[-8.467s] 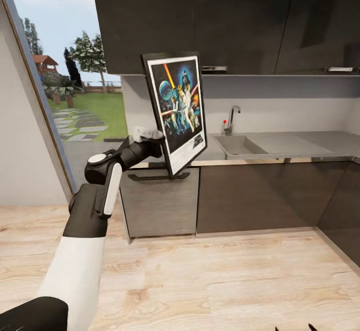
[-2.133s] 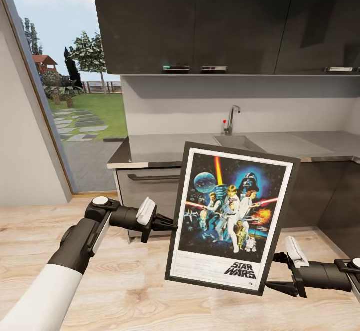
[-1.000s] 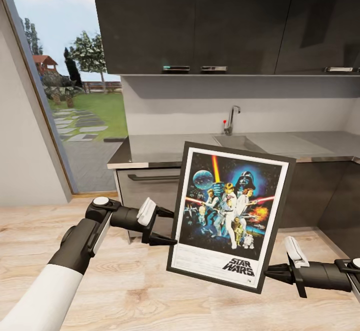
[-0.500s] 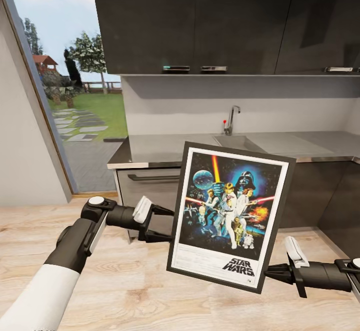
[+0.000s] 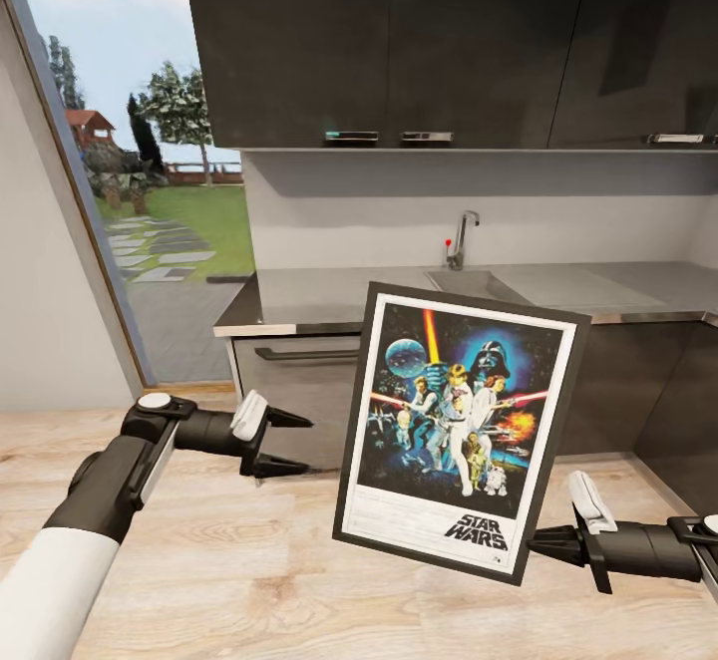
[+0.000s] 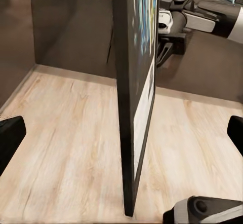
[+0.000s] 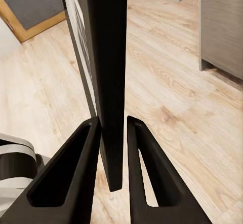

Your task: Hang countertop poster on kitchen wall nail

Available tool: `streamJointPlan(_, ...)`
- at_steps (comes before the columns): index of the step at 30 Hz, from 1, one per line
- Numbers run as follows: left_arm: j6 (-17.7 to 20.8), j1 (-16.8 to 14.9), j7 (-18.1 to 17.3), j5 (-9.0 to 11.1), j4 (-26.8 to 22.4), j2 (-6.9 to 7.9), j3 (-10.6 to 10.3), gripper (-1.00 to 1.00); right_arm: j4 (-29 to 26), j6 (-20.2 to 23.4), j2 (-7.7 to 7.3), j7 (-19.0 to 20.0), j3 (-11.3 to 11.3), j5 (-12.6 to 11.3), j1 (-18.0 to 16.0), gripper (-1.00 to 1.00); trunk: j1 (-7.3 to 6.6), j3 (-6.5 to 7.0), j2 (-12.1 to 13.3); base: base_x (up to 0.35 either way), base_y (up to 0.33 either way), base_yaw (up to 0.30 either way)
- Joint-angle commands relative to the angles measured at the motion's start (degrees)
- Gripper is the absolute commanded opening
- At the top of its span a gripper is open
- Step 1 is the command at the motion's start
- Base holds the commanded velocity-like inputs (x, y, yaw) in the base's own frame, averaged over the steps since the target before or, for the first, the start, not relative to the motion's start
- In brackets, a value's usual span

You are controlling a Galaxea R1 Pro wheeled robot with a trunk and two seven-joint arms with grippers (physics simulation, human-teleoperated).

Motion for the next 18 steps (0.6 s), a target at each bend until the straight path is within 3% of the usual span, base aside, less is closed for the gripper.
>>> streamJointPlan(1, 0.59, -0.04, -0.16, -0.02, 0.56, 0.36, 0.11, 1.00, 0.00, 0.75, -0.01, 0.28, -0.05, -0.09, -0.04, -1.00, 0.00, -0.06, -0.04, 0.000, 0.000, 0.000)
streamJointPlan(5, 0.49, -0.04, -0.06, -0.07, 2.89, 0.73, 0.49, 1.00, 0.00, 0.75, -0.01, 0.28, -0.28, -0.09, -0.04, -1.00, 0.00, -0.06, -0.04, 0.000, 0.000, 0.000)
streamJointPlan(11, -6.17, -0.04, -0.01, -0.11, 11.21, 0.88, 4.43, 1.00, 0.00, 0.75, -0.08, 0.26, -0.80, 0.04, -0.04, -1.00, 0.00, -0.06, -0.04, 0.000, 0.000, 0.000)
streamJointPlan(13, -8.90, -0.04, 0.06, -0.11, 16.63, 0.88, 5.90, 1.00, 0.00, 0.80, -0.09, 0.22, -0.88, 0.07, -0.04, -1.00, 0.00, -0.06, -0.04, 0.000, 0.000, 0.000)
streamJointPlan(18, -15.78, -0.04, 0.28, -0.04, 25.87, 0.82, 6.75, 1.00, 0.00, 0.82, -0.10, 0.17, -0.93, 0.15, -0.04, -1.00, 0.00, -0.06, -0.04, 0.000, 0.000, 0.000)
